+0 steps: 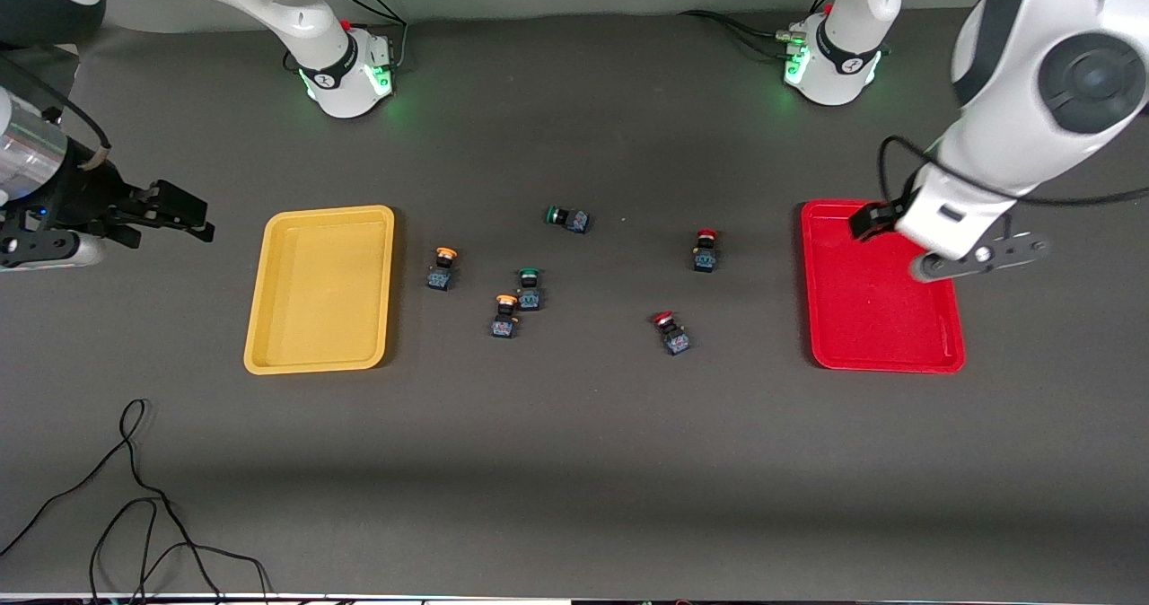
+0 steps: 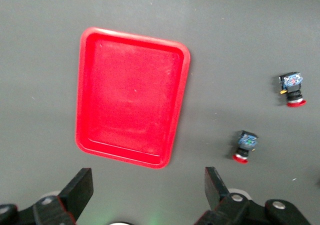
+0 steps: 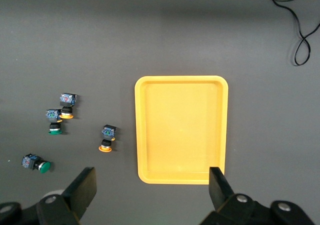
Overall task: Place red and yellow buttons in trays
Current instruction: 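Move the right gripper toward the buttons beside the yellow tray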
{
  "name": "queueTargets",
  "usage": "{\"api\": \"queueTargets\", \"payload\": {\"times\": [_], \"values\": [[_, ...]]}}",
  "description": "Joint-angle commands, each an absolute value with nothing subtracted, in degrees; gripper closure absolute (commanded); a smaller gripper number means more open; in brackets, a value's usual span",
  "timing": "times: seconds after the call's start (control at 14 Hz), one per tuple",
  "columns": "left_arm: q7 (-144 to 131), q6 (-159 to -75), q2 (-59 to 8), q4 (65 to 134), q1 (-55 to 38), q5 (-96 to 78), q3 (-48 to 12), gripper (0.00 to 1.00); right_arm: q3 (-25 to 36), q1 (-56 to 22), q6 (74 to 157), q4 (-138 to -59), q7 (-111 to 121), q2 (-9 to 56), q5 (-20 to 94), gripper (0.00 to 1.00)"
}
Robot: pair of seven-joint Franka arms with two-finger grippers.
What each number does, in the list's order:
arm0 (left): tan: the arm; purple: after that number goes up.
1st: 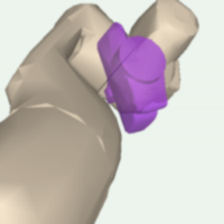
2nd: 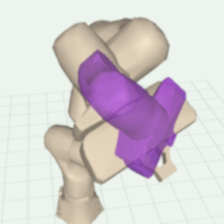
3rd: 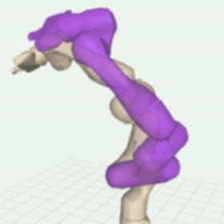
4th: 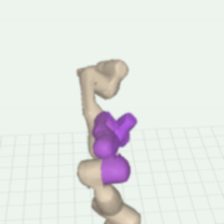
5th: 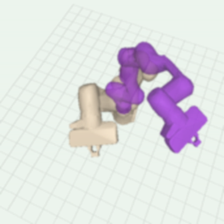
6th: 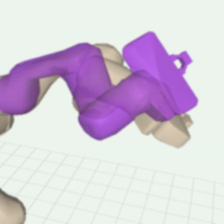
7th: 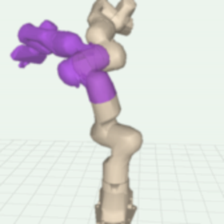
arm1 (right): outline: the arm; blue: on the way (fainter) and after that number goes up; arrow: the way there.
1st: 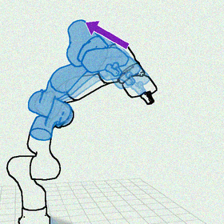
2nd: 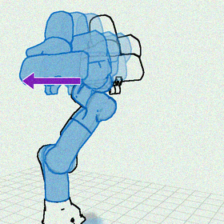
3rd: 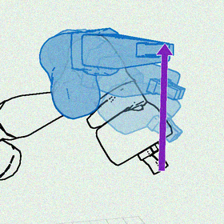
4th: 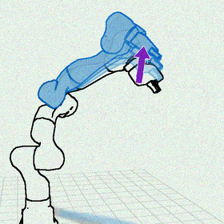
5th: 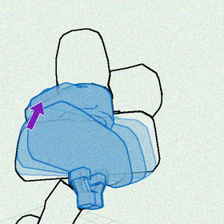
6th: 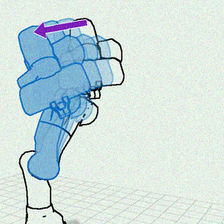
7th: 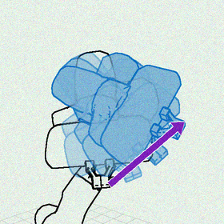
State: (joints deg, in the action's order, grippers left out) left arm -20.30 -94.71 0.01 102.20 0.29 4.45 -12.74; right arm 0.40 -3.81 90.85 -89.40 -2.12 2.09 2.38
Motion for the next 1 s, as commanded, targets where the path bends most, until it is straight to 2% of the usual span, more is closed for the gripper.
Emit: {"api": "queueTargets", "payload": {"times": [0.0, 0.29, 0.43, 0.57, 0.71, 0.93], "values": [[-11.0, -95.8, 2.7, 103.5, 3.5, 5.1, -12.2, 0.01, 0.8, -4.6, 91.6, -90.1, -1.1, 2.6, 1.7, 0.00], [-6.3, -94.9, 3.3, 103.4, 4.9, 5.1, -10.9, 0.01, 0.1, -6.1, 92.8, -91.6, -2.7, 5.9, 4.2, 0.00], [-5.3, -94.7, 3.2, 102.7, 0.6, 5.2, -6.2, 0.01, -1.9, -7.6, 98.4, -98.7, -7.1, 6.1, 4.4, 0.00], [-5.3, -94.6, 2.9, 102.5, -1.3, 5.2, -4.1, 0.01, -7.6, -7.7, 106.3, -107.8, -14.1, 5.3, 4.4, 0.00], [-5.7, -94.5, 2.8, 102.1, -1.3, 5.1, -4.3, 0.01, -13.3, -7.7, 118.8, -117.7, -20.7, 5.9, 3.6, 0.00], [-8.7, -92.6, 1.3, 102.0, -1.7, 5.1, -6.4, 0.01, -15.8, -7.8, 135.0, -127.5, -23.5, 9.7, 3.6, 0.00]]}}
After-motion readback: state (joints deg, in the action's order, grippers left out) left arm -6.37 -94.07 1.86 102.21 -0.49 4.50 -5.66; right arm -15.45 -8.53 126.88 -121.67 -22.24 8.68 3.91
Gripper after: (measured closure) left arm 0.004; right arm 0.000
